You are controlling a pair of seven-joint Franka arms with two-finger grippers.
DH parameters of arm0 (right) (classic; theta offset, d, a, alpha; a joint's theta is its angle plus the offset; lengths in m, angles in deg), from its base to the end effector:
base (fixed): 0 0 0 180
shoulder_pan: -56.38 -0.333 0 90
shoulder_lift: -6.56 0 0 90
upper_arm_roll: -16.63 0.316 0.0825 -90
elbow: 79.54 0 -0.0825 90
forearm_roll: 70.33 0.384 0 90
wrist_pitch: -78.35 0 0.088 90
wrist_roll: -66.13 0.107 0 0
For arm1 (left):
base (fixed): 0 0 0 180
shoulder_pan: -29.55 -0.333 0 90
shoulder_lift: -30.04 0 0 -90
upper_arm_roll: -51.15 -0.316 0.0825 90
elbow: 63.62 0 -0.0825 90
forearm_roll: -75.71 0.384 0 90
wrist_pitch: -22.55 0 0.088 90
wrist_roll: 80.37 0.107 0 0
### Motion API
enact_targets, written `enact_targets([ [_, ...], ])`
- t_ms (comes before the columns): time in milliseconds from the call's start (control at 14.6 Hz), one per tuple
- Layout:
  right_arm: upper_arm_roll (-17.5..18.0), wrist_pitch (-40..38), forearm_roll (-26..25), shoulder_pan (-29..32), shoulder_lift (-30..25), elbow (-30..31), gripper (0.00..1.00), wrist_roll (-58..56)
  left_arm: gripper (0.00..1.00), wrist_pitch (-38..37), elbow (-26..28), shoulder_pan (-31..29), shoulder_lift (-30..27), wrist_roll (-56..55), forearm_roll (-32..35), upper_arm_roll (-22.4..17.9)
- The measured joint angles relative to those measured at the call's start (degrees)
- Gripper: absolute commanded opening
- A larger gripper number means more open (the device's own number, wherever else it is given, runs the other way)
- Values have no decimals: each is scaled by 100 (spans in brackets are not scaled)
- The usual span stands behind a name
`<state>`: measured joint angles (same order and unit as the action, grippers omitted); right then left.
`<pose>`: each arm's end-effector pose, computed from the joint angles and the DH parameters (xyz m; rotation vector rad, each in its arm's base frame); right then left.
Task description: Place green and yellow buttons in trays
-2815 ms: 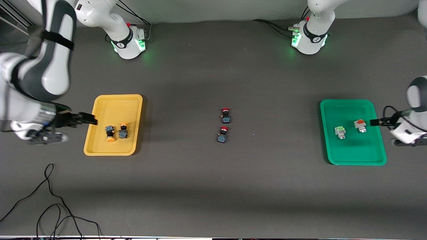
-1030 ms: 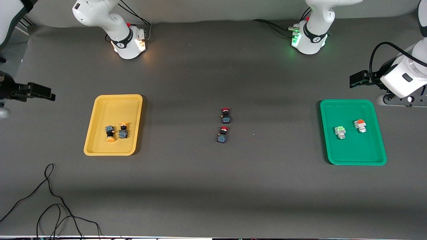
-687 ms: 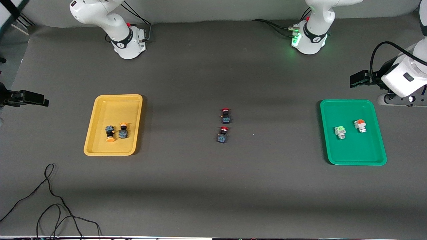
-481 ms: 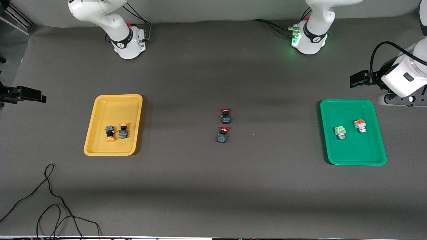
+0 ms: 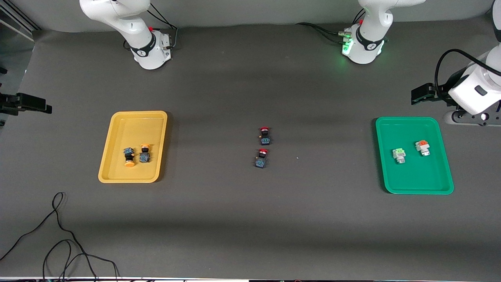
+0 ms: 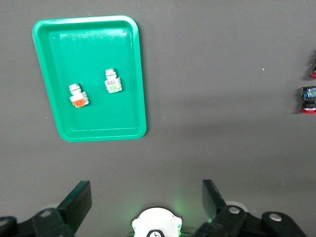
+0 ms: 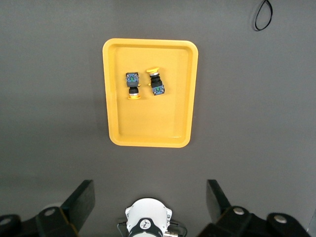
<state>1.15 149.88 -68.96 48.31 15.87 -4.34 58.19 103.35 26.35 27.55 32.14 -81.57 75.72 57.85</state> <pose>0.5644 -0.0554 0.6292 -3.1127 -0.0201 0.3461 0.5443 -0.0436 0.5923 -3.1190 0.0958 0.3074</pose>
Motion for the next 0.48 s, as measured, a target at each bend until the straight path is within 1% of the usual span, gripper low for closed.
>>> enact_targets([
  [206,388,559,-89,307,-752,1083,100,4,100,53,-1,0,0,0,1,0],
  [275,540,685,-196,366,-993,1438,100,4,100,74,-1,0,0,0,2,-1],
  [412,867,955,-359,384,-1295,1884,100,72,100,107,-2,0,0,0,14,-2],
  [481,996,1134,-376,382,-1331,1940,100,183,100,111,-2,0,0,0,22,-3],
])
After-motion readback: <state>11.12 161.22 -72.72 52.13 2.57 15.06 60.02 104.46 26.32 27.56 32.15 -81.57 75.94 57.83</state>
